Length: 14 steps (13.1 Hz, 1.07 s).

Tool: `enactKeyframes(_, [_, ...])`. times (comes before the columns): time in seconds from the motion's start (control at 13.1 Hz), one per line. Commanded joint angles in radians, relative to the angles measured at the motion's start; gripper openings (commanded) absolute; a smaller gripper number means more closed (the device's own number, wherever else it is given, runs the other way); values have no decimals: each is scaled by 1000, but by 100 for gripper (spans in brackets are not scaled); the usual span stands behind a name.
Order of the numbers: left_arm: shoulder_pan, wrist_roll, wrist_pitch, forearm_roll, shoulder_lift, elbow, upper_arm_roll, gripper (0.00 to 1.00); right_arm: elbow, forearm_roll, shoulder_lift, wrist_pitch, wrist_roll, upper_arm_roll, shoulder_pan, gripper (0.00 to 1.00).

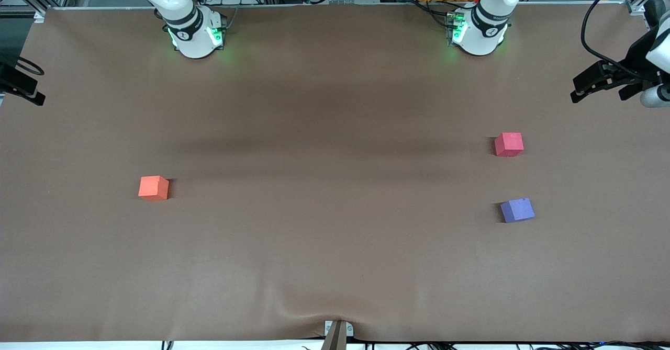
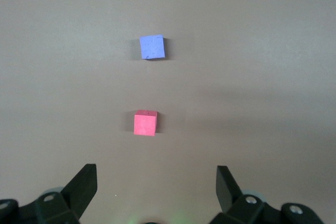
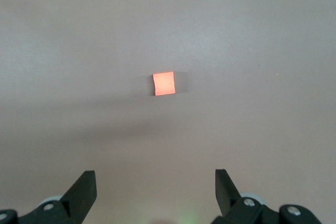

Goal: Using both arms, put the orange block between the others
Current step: 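Reach the right gripper down to the orange cube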

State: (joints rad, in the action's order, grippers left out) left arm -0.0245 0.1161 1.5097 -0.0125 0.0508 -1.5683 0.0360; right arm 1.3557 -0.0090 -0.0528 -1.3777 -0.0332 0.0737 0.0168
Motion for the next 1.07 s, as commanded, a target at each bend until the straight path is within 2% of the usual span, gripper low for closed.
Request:
enactKeyframes(0.0, [-2,5,-3,16,-2,13,-1,100,16,-11,11,-11,-11,-2,-5,100])
enactKeyframes(0.46, [-2,-6,-3,16,-14,13,1,100,32,-11,8,-15,-22,0,-5,100])
enactKeyframes(0.99, [-3,-10,-3,16,-22,14,2,100,256,-11,-33,-259,-37,-2,-17,100])
